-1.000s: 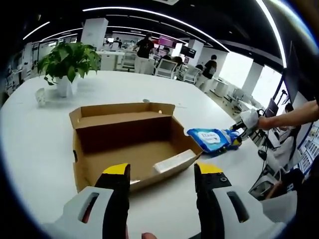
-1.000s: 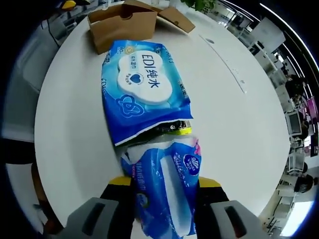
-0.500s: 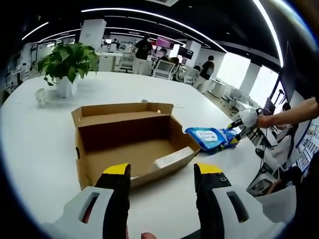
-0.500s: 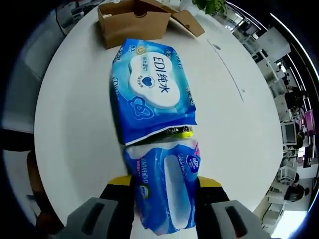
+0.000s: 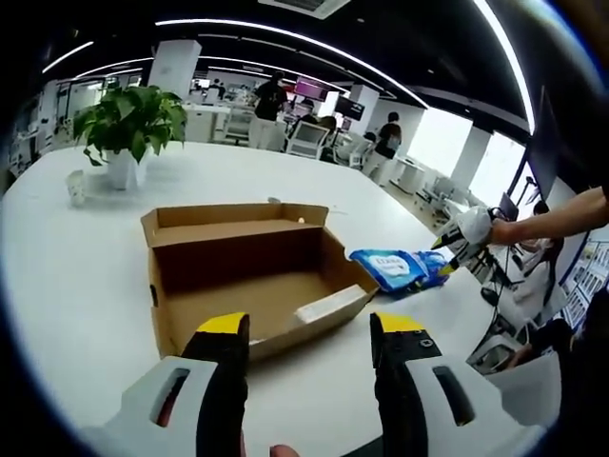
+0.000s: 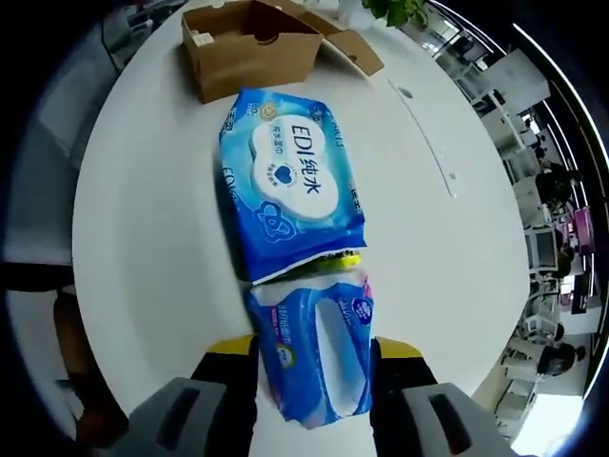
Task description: Operate the shoe box by opening the lid, removing the specified soft item, and placing it in the target area until the item is outside and the box remains undamaged.
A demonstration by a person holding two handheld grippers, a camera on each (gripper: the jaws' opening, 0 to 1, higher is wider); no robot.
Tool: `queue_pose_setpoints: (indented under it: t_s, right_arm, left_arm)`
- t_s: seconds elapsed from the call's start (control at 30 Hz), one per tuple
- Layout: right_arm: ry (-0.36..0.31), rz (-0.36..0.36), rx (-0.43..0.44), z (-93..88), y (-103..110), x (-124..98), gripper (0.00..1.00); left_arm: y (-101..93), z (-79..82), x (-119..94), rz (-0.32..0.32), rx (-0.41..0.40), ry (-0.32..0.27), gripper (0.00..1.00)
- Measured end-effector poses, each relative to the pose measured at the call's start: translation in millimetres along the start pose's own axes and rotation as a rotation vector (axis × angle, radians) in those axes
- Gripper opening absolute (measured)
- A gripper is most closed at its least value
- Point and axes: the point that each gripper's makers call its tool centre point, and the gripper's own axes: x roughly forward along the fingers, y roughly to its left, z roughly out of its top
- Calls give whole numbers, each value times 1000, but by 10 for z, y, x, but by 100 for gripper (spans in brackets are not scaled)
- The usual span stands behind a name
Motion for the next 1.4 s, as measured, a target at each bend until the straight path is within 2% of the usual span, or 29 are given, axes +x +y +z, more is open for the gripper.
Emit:
queue_pose_setpoints:
  t_s: [0.17,0.3,0.57,0.73,0.83,1.07,1.3,1.4]
  right_arm:
    - [-11,-11,70,60,-6,-115,46]
    - [-69,-33,191,155,-64,-221,47]
    - [-154,-69,356,383,-34,-509,46]
    - [-274,-99,499,607,-74,-699,46]
    - [-337,-94,575,749,-58,-800,46]
    - [-374,-78,597,967,29,-866,48]
    - [-483,-30,694,1343,76,-893,51]
    - [-505,-16,705,1488,68,-861,51]
  left_arm:
    - [-75,-30,-6,-30,27,6,53]
    - [-113,-25,18,-54,30,1,53]
    - [-164,0,80,-92,57,-3,53]
    - [-176,16,124,-104,76,-7,53]
    - [-155,5,164,-108,77,-9,53]
    - [-139,-22,167,-117,104,-4,53]
    - [-62,-66,191,-111,89,-11,53]
    - [-53,-110,213,-110,109,5,53]
